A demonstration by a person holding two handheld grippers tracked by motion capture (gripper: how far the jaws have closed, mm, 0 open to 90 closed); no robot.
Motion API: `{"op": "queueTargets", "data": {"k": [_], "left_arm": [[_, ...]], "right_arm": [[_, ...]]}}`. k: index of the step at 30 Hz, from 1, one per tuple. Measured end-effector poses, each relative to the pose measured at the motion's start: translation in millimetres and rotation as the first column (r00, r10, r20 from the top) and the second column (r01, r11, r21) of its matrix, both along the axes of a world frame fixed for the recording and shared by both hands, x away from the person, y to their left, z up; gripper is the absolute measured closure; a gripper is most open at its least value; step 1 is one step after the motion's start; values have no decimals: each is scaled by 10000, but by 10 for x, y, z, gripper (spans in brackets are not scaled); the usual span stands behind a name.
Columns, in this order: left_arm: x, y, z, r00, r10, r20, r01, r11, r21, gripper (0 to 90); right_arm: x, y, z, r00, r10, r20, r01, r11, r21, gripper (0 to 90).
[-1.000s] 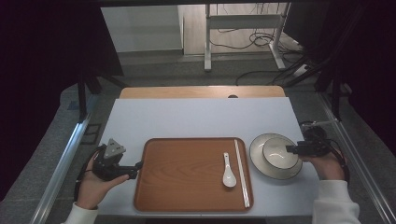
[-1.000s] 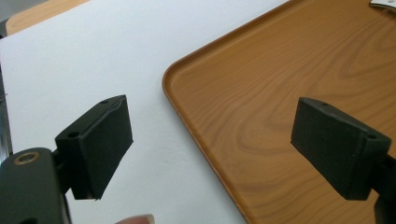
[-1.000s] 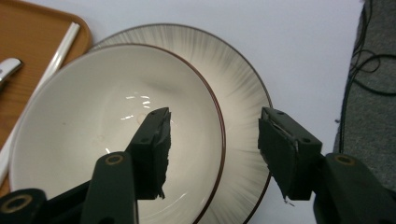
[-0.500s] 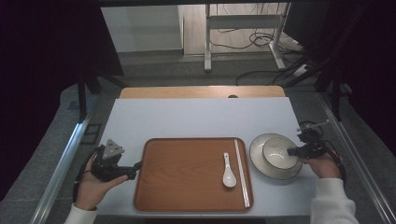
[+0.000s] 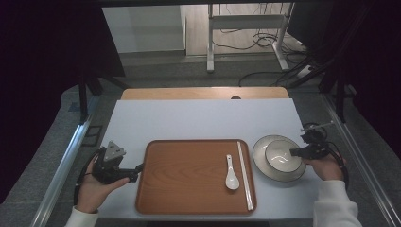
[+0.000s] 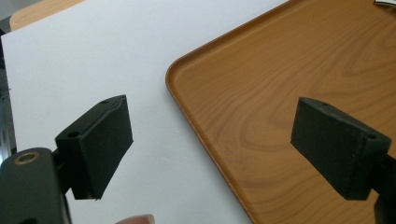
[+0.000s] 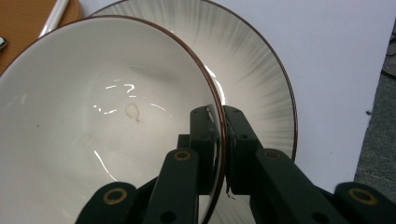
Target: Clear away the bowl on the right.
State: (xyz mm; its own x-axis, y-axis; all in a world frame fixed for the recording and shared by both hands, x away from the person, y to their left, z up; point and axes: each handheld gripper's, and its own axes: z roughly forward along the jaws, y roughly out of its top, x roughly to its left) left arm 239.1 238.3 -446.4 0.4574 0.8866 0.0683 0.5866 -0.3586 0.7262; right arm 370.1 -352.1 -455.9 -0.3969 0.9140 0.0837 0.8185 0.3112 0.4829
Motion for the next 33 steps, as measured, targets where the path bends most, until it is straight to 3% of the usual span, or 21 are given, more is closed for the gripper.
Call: {"op": "queueTargets", "data": {"k": [10,14,22,33], "left_arm": [[5,19,-3,10000,-3,-52,3,10000,44,123],[6,22,-4,10000,3,-55,-3,10000,40,123],[4,16,-2,10000,-5,-45,5,10000,36,123],[6,0,-15,10000,-23,-66,23,10000,10,123]], "right_arm": [[-40,46,85,9983,302,498,-309,9994,138,824],[-48,39,107,9976,384,577,-408,9983,405,824],[-107,86,257,9924,554,1100,-631,9958,671,823],[-224,350,501,9732,1501,1743,-1659,9829,800,823]]}}
